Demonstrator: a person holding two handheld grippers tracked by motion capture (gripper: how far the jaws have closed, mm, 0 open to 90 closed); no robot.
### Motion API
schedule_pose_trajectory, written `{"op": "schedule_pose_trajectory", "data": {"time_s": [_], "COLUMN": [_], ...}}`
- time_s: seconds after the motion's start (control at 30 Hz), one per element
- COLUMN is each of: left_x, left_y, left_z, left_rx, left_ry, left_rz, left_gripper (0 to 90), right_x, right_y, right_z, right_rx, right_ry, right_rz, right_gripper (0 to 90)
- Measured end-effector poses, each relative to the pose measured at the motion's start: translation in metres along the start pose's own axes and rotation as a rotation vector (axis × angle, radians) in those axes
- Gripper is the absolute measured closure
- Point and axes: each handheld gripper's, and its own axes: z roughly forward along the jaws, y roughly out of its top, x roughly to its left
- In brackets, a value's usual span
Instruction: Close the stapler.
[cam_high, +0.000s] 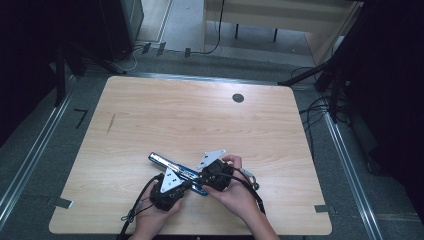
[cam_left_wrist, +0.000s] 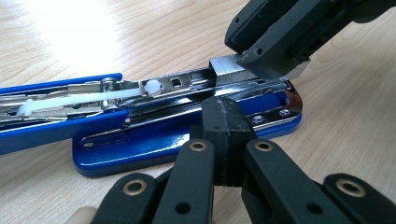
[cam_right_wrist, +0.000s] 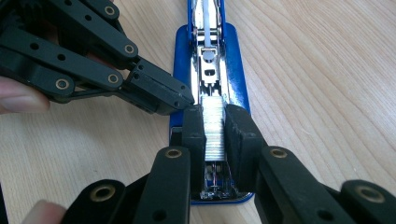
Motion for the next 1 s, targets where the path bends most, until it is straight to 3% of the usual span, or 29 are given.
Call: {"op": "schedule_pose_trajectory", "data": {"time_s": [0.23, 0.83, 0.9, 1.0], "left_x": [-0.0001, -0.0001, -0.0001, 0.0000], "left_y": [0.0000, 0.0000, -0.0001, 0.0000], "left_z": [0.0000, 0.0001, 0.0001, 0.0001], "left_rx": [0.000, -0.001, -0.002, -0.001], "left_ry": [0.000, 0.000, 0.001, -0.001], "left_rz": [0.000, -0.001, -0.001, 0.001], "left_gripper": [90.0, 90.0, 90.0, 90.0], "right_x": [0.0007, 0.0007, 0.0002, 0.0016], "right_y": [0.0007, 0.0003, 0.0004, 0.0002], "right_z": [-0.0002, -0.0009, -0.0021, -0.0053], "right_rx": [0.007, 0.005, -0.010, -0.068], "right_ry": [-0.010, -0.012, -0.008, -0.010], "right_rz": [-0.028, -0.033, -0.030, -0.018], "right_gripper": [80.0, 79.4, 80.3, 90.0]}}
